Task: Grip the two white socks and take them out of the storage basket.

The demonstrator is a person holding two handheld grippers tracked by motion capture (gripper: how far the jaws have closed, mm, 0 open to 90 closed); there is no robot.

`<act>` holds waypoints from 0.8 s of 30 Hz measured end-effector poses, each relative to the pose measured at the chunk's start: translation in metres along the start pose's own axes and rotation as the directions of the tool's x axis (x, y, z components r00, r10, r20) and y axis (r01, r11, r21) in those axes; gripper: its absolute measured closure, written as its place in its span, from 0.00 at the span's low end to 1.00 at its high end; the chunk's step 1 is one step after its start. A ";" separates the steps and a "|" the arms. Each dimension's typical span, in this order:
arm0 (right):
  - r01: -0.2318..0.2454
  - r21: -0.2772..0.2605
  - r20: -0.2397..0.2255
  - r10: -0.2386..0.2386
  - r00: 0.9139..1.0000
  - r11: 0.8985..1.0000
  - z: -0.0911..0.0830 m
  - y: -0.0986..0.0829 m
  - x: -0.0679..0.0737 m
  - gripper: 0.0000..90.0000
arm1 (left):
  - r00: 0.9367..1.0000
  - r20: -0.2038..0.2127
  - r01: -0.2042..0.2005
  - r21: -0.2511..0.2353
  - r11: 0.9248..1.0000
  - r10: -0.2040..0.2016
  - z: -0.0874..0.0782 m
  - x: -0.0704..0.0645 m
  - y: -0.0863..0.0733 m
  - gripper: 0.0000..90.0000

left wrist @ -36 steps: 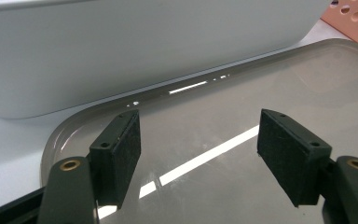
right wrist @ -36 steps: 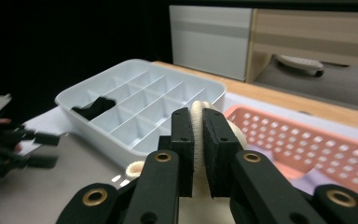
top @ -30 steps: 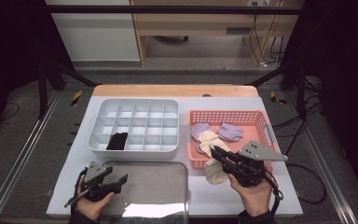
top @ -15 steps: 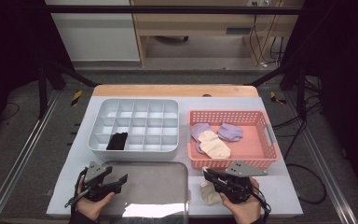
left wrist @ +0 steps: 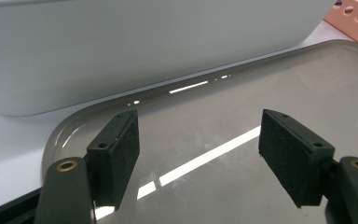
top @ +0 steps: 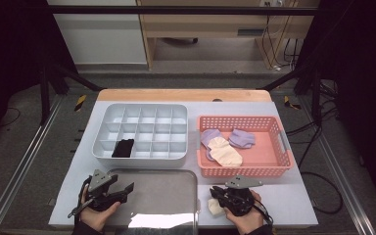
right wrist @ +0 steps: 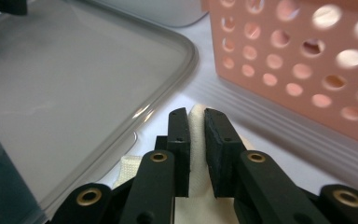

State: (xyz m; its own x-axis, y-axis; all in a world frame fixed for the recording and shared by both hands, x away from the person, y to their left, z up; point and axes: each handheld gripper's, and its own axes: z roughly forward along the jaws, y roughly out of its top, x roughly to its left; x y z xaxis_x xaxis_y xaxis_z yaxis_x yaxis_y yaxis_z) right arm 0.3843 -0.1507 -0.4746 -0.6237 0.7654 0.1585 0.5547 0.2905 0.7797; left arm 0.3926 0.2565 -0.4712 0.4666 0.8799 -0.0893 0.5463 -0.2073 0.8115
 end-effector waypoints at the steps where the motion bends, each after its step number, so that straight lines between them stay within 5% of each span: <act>1: 0.008 0.005 0.003 -0.008 1.000 1.000 0.002 0.000 0.000 0.88 | 1.000 0.001 0.000 0.000 1.000 0.000 0.000 0.000 0.000 0.32; 7: 0.027 0.015 0.010 -0.027 1.000 1.000 0.011 0.002 0.005 0.82 | 1.000 0.009 0.001 0.002 1.000 -0.001 0.001 0.000 0.000 0.32; 16: 0.028 -0.099 0.035 -0.025 0.999 0.995 -0.013 0.018 0.005 0.73 | 1.000 0.005 -0.001 0.004 1.000 0.001 0.000 0.000 0.000 0.31; 24: 0.028 -0.163 0.053 -0.020 0.998 0.986 -0.035 0.034 -0.001 0.75 | 1.000 0.006 -0.005 0.006 1.000 0.005 0.002 -0.001 0.000 0.31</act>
State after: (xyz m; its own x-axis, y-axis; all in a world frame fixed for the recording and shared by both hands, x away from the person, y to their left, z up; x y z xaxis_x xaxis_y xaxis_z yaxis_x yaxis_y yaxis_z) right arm 0.3846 -0.1611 -0.4271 -0.6044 0.7890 0.1104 0.4395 0.2146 0.8722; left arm 0.3931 0.2553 -0.4723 0.4737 0.8763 -0.0884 0.5481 -0.2147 0.8084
